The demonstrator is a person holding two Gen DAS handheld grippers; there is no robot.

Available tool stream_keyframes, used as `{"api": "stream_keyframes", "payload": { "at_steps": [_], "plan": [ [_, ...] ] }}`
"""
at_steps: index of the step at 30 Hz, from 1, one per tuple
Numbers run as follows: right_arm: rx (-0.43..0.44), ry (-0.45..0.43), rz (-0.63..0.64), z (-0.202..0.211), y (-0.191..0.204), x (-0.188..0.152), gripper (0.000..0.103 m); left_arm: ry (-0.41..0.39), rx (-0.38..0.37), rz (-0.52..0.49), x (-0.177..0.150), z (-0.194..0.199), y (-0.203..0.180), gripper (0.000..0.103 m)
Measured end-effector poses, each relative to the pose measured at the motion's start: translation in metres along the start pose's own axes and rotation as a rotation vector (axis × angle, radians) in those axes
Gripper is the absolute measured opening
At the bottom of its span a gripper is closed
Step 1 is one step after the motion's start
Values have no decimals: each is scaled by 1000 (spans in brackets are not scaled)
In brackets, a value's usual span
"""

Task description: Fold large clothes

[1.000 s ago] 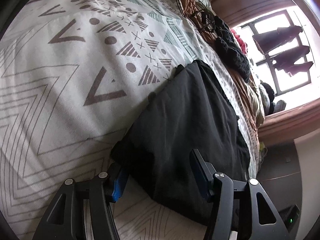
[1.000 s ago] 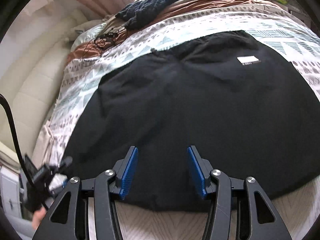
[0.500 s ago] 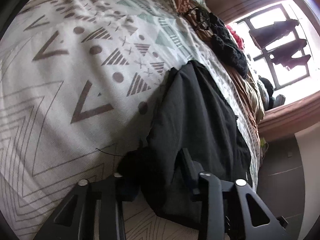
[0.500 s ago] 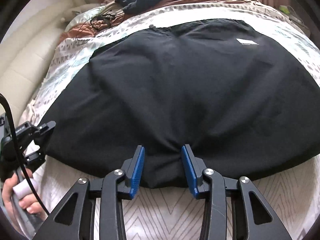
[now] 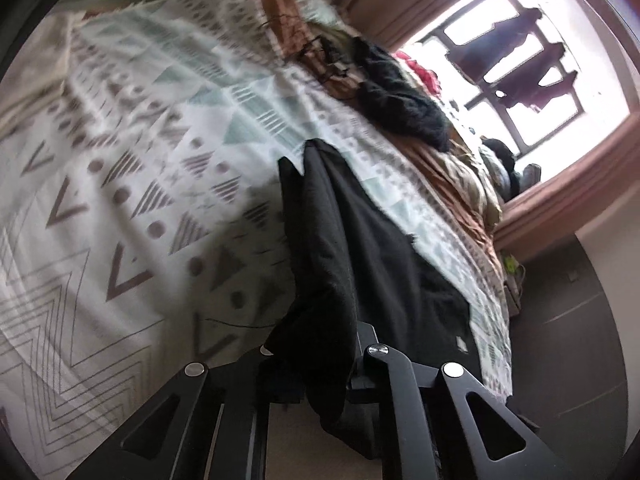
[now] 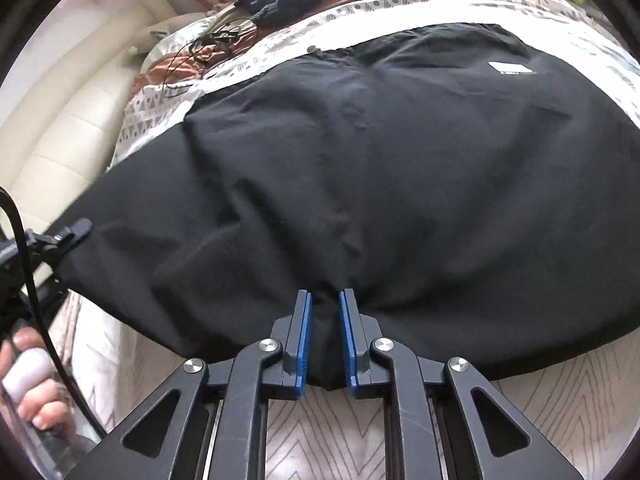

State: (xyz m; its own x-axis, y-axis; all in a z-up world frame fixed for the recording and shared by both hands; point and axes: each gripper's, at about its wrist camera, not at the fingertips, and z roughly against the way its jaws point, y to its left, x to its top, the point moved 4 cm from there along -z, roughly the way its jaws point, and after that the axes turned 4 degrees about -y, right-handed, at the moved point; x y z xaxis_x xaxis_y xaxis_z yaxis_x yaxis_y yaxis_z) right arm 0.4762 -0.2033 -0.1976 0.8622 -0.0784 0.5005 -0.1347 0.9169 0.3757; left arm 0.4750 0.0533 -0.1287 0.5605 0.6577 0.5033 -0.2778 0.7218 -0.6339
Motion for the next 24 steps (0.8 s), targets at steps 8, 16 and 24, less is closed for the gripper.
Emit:
{"api": "stream_keyframes", "payload": {
  "at_steps": [8,16,24],
  "plan": [
    [52,-15,-59,8,-8,5,15,-28,-40,-100,9,16,-60,11],
    [80,-101,-136,37,-39,12,16,-29,-52,-192,3,20,-116,11],
    [60,-195,-214,77,-91,13,23,-23,-38,-265,-11,16,-161,11]
  ]
}}
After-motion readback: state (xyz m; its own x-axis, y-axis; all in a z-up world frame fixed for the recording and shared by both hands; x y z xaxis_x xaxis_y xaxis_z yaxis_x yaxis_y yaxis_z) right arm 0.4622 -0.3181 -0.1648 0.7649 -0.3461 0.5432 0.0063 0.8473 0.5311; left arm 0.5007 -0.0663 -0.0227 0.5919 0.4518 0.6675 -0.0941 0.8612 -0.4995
